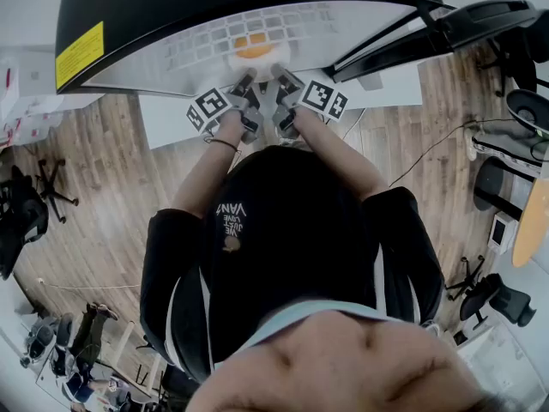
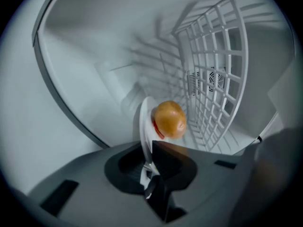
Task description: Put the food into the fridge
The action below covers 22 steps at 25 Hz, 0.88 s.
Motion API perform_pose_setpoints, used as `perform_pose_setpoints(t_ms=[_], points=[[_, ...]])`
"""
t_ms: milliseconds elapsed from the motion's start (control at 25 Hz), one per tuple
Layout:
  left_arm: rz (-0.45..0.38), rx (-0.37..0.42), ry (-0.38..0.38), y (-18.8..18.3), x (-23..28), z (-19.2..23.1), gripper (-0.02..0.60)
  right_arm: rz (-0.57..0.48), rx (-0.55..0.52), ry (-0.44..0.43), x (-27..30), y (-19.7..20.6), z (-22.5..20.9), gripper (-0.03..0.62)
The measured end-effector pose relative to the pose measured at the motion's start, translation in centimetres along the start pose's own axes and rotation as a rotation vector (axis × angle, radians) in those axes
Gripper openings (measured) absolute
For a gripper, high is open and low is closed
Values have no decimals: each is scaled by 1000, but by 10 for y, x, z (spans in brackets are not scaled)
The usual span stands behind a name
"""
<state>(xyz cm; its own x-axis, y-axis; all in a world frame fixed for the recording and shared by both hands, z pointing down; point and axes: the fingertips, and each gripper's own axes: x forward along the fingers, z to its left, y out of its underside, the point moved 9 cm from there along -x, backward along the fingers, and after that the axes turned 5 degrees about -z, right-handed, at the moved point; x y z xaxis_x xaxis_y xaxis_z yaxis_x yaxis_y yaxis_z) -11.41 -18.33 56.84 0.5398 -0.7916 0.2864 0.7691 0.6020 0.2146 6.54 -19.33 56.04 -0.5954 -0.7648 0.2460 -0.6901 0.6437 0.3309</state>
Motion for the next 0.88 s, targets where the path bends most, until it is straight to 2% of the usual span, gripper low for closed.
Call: perform_pose_setpoints(t_ms=[320,600,880], points=[[-7,-17,-9,-7,10,-3,31,-1,-2,7,10,-10,1,23],[36,-29,-28,-13,16,-6,31,-1,31,23,15,-15,0,23],[45,-50,-52,-13,17,-8,42,-9,66,36,18,-16,-1,23]])
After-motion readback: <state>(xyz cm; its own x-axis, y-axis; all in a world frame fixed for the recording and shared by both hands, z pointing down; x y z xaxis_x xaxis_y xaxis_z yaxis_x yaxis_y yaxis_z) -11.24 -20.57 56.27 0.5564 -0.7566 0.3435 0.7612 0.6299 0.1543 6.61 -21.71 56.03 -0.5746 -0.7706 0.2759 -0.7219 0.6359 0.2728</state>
